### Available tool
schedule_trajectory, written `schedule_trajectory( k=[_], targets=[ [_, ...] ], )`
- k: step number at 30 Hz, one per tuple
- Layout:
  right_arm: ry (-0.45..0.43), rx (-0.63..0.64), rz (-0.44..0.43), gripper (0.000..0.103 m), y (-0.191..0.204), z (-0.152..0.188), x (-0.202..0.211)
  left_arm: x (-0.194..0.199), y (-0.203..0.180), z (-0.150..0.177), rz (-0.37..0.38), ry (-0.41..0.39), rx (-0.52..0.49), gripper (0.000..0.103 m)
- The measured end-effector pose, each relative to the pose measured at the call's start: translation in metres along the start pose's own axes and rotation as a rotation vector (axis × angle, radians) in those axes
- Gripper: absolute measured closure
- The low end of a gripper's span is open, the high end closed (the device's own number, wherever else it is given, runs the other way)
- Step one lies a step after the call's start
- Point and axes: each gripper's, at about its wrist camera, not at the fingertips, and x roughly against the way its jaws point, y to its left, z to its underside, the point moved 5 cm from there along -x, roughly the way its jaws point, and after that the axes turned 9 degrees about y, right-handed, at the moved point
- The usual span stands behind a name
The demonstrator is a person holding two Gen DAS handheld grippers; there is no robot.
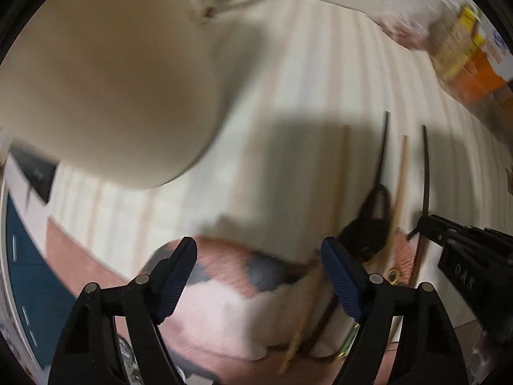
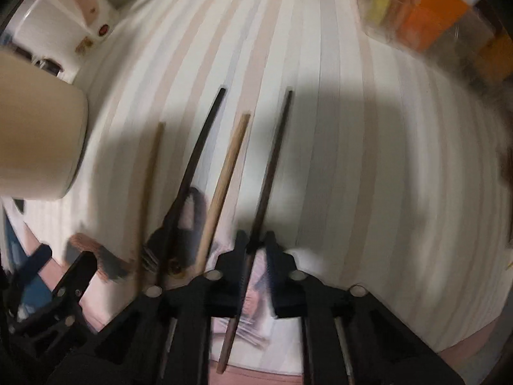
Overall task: Organize utensils
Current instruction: 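Grasp a dark chopstick with the right tool while the left tool grasps a wooden one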
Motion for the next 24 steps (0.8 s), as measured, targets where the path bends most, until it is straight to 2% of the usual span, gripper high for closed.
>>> schedule_trajectory(
  k=[3, 4, 5, 6, 7, 8, 10, 14, 17, 19, 24],
  targets=[
    [-0.001, -0.043, 0.046, 0.098, -0.026, 0.005, 0.001, -0.007, -0.018, -0.010, 0.002, 0.010, -0.063, 0.025],
    [0.002, -0.063, 0.051, 0.098, -0.038, 0.007, 0.001, -0.009, -0.023, -0.013, 0.003, 0.017, -0.080, 0.027],
    [0.006, -0.073, 0.059, 0.098, -0.046, 0.008, 0.001, -0.012, -0.027, -0.016, 0.003, 0.024, -0.096, 0.032],
    [0.013, -0.081, 0.061, 0.098, -0.055, 0.010, 0.001, -0.015, -0.030, -0.019, 0.000, 0.033, -0.107, 0.054],
    [0.017, -0.083, 0.054, 0.098, -0.061, 0.011, 0.001, -0.017, -0.031, -0.020, 0.009, 0.044, -0.113, 0.064],
    [0.024, -0.089, 0.057, 0.098, -0.067, 0.013, 0.001, -0.016, -0.031, -0.022, 0.023, 0.033, -0.109, 0.070],
    [0.031, -0.091, 0.043, 0.098, -0.073, 0.015, -0.001, -0.016, -0.033, -0.022, 0.058, 0.032, -0.112, 0.096],
    [0.046, -0.089, 0.054, 0.097, -0.076, 0.018, -0.003, -0.016, -0.025, -0.022, 0.026, 0.043, -0.105, 0.098],
    [0.056, -0.046, 0.063, 0.096, -0.071, 0.015, -0.005, -0.016, -0.008, -0.014, 0.009, 0.056, -0.047, 0.098],
    [0.062, -0.019, 0.070, 0.097, -0.056, 0.001, -0.006, -0.016, 0.005, -0.003, 0.003, 0.069, 0.006, 0.098],
    [0.117, 0.064, 0.030, 0.097, -0.036, 0.012, -0.012, -0.018, 0.026, 0.032, 0.075, 0.119, 0.126, 0.098]
  ],
)
